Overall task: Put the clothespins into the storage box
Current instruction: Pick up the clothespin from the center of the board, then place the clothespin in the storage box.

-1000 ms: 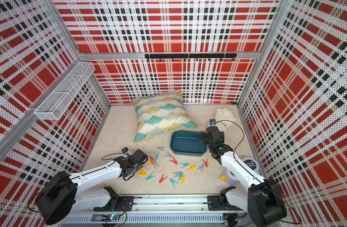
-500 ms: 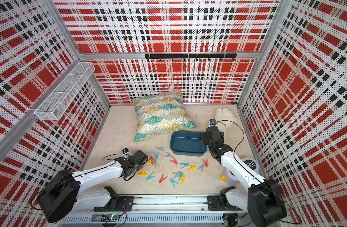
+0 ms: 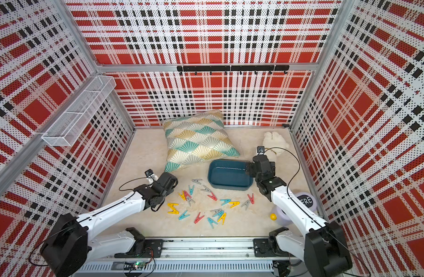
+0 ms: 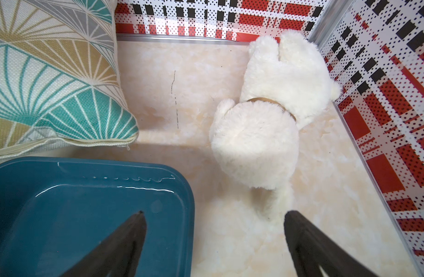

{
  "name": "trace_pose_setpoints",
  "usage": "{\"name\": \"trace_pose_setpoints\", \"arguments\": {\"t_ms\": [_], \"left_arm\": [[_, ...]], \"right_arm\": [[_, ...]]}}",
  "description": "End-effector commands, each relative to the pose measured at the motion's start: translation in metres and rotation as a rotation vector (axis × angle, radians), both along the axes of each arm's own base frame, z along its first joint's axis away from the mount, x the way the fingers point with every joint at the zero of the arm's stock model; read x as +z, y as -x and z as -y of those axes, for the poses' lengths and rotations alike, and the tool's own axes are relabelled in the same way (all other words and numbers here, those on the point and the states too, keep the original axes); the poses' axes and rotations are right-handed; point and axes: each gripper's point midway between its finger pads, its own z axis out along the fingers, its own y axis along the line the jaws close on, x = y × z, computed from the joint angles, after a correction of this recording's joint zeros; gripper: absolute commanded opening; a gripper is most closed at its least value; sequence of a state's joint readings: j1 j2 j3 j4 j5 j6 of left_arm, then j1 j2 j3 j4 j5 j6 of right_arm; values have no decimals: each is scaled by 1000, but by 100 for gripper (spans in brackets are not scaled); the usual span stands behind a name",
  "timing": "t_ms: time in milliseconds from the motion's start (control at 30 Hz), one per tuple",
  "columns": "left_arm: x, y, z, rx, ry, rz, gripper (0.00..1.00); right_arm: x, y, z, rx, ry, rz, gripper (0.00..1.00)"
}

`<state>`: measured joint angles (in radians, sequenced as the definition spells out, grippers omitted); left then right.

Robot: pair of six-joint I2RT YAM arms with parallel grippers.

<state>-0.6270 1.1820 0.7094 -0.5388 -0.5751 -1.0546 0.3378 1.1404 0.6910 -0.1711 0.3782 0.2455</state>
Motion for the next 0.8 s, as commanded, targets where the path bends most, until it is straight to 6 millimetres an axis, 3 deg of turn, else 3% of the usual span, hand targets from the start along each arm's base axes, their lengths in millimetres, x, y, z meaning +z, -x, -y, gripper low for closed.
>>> {"name": "trace_pose_setpoints", "arguments": {"t_ms": [0,133,267,400,467,633,767], "left_arm": [[83,-24,41,-121,-5,199,5],[138,-33,111,-316,-31,287,4],[149,-41,184,-499,-60,301,4],[113,-53,252,-697,-105,218,3],[89,-60,276,-749,-126,174,2],[40,-76,302,-806,-179,106,2],[0,-81,310,-864,-176,15,2]], "right_arm": [[6,1,0,-11,-21,13,97],[4,-1,0,-19,-18,-3,97],[9,0,5,-53,-30,13,97],[14,2,9,-74,-45,23,97],[14,4,13,-92,-35,25,98],[11,6,23,-115,-30,17,98],[5,6,22,-101,-28,3,97]]}}
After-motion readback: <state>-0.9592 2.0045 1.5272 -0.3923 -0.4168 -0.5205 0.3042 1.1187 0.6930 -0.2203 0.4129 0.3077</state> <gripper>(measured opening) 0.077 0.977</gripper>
